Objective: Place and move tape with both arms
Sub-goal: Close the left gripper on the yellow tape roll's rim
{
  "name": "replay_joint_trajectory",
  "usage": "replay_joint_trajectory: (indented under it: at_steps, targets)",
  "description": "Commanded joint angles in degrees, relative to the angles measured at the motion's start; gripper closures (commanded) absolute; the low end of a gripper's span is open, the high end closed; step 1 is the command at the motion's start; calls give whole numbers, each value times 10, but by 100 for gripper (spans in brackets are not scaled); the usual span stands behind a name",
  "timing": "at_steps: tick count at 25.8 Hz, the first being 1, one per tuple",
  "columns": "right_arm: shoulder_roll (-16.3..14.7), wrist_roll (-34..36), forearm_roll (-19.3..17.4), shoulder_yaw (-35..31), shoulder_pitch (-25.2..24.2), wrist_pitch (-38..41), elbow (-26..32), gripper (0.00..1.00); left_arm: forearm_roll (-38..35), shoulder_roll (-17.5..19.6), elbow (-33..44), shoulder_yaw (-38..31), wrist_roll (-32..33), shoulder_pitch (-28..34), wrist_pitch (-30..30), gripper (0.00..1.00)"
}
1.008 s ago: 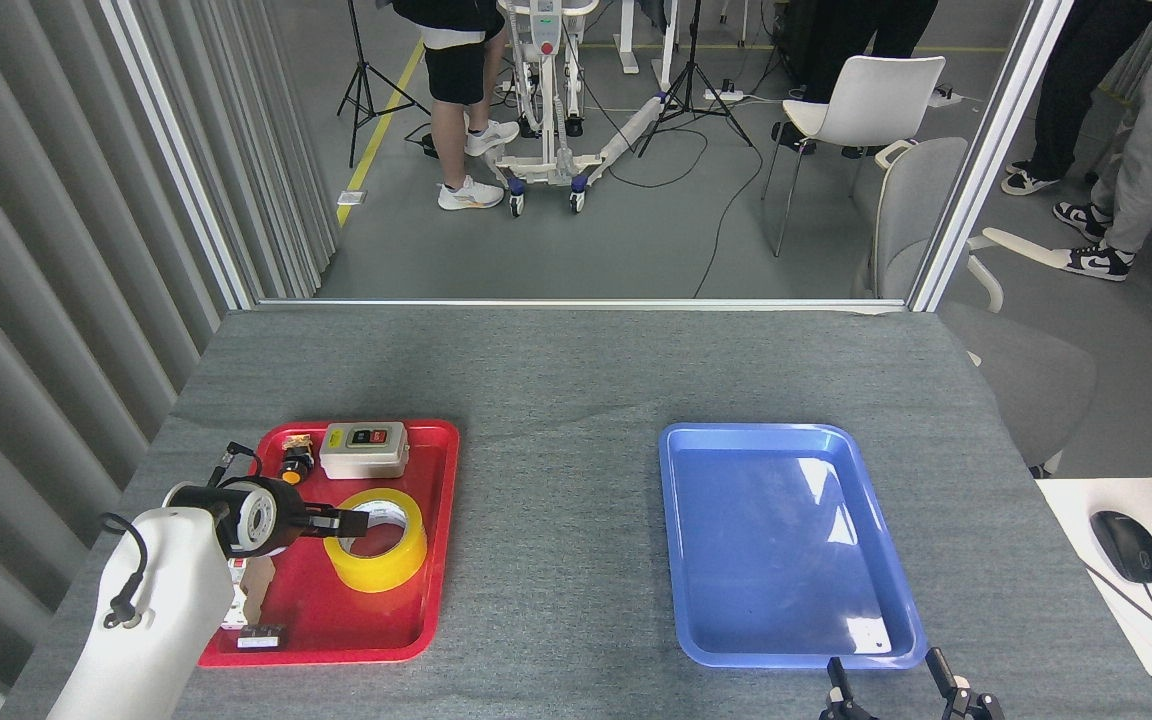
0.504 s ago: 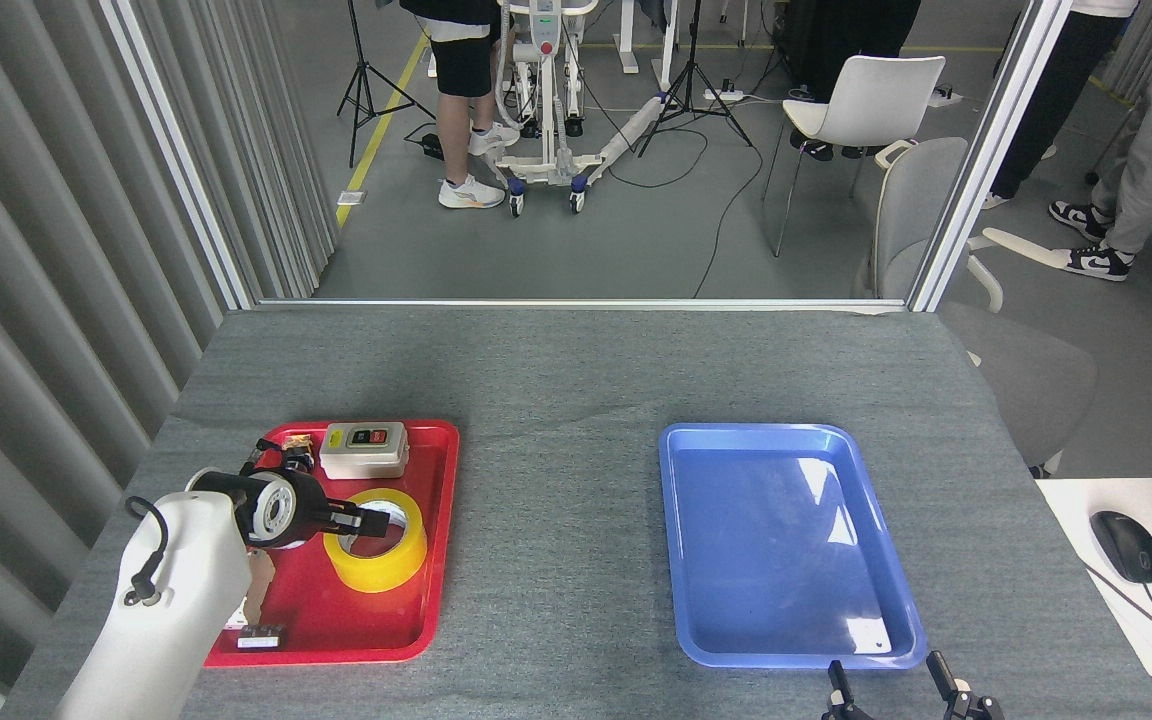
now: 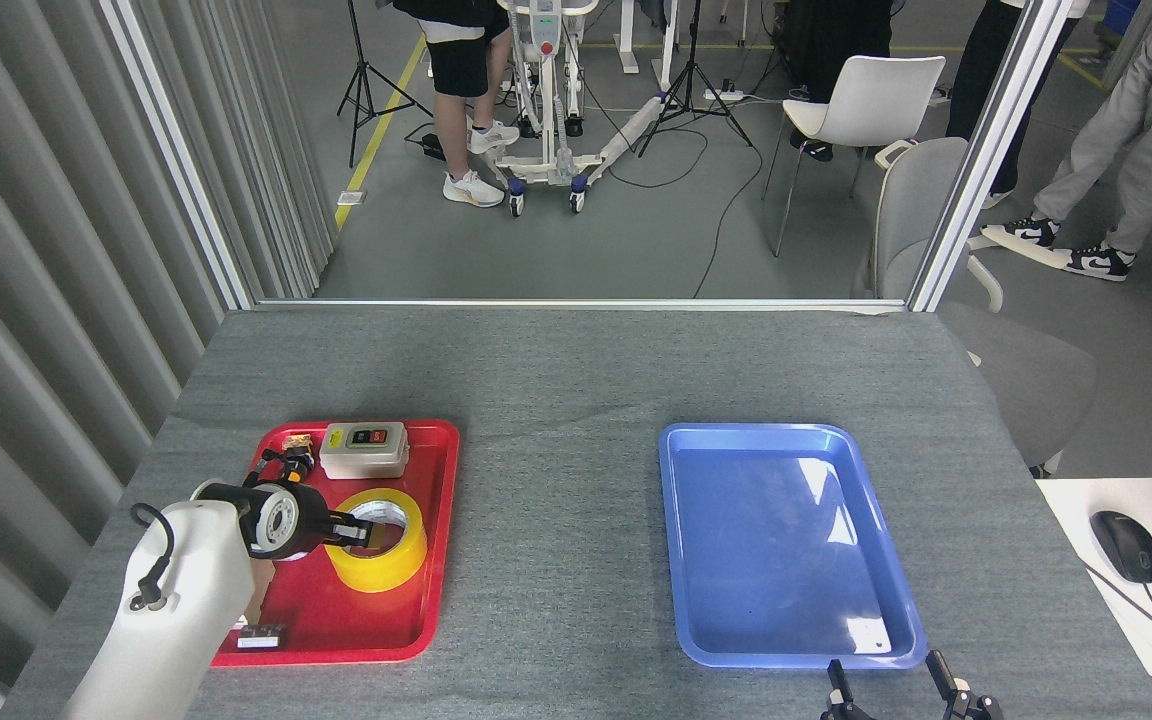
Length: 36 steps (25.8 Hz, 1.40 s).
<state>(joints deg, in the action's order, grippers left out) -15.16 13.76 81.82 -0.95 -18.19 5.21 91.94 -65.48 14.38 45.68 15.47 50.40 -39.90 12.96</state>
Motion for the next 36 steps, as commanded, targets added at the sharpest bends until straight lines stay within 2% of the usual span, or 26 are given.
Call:
replay_joint_trajectory:
  at_steps: [1, 24, 26, 30, 36]
  targets:
    - [1, -3, 0, 1, 1, 2, 0, 0, -1, 1, -3, 0, -21, 0, 1, 30]
    - [16, -4, 2, 1, 37, -2, -30, 0, -4, 8, -59, 1, -90, 0, -4, 31]
    - [19, -4, 2, 1, 37, -2, -30, 0, -3, 8, -60, 1, -90, 0, 0, 36]
    - [21, -5, 2, 1, 37, -3, -30, 0, -2, 6, -61, 1, -91, 0, 2, 53]
    - [22, -6, -1, 0, 37, -3, -30, 0, -3, 6, -69, 6, -103, 0, 3, 57]
